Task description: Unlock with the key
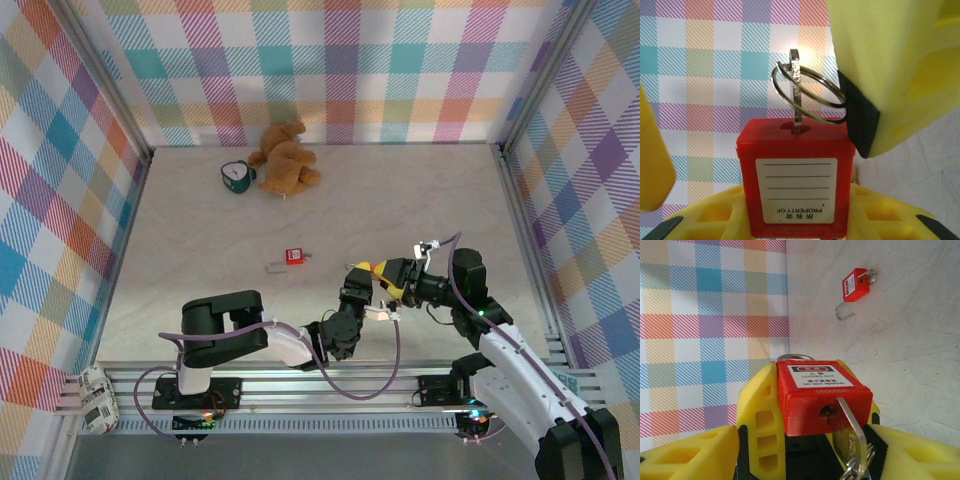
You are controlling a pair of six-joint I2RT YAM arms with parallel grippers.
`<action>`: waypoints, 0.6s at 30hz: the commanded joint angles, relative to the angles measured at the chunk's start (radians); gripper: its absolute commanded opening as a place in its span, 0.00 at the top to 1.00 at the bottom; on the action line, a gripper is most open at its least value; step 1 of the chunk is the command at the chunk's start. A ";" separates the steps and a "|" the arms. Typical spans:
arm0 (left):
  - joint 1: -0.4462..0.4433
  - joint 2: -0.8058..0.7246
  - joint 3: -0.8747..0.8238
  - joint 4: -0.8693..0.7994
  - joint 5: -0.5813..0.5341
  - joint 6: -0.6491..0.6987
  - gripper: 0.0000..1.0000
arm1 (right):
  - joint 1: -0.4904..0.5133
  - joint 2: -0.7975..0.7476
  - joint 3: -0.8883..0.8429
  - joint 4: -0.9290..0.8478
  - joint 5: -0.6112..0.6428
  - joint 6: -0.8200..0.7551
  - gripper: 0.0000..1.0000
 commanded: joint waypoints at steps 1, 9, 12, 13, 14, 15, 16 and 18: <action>-0.004 0.001 0.035 0.064 0.014 -0.002 1.00 | 0.001 0.002 -0.010 0.038 -0.017 -0.003 0.35; -0.054 0.004 0.043 0.066 -0.011 -0.002 1.00 | -0.001 0.038 -0.038 0.145 -0.017 0.044 0.43; -0.059 0.007 0.048 0.064 -0.016 -0.005 1.00 | 0.000 0.040 -0.035 0.139 -0.006 0.038 0.43; -0.062 0.008 0.048 0.066 -0.018 -0.005 1.00 | 0.000 0.036 -0.035 0.126 0.002 0.032 0.44; -0.063 0.009 0.048 0.065 -0.021 -0.006 1.00 | -0.001 0.033 -0.035 0.123 0.007 0.030 0.46; -0.066 0.008 0.049 0.064 -0.023 -0.006 1.00 | 0.001 0.029 -0.036 0.125 0.007 0.032 0.49; -0.065 0.009 0.051 0.064 -0.023 -0.005 1.00 | 0.001 0.027 -0.036 0.133 0.005 0.038 0.51; -0.065 0.010 0.052 0.064 -0.020 -0.006 1.00 | 0.000 0.026 -0.036 0.136 0.002 0.042 0.56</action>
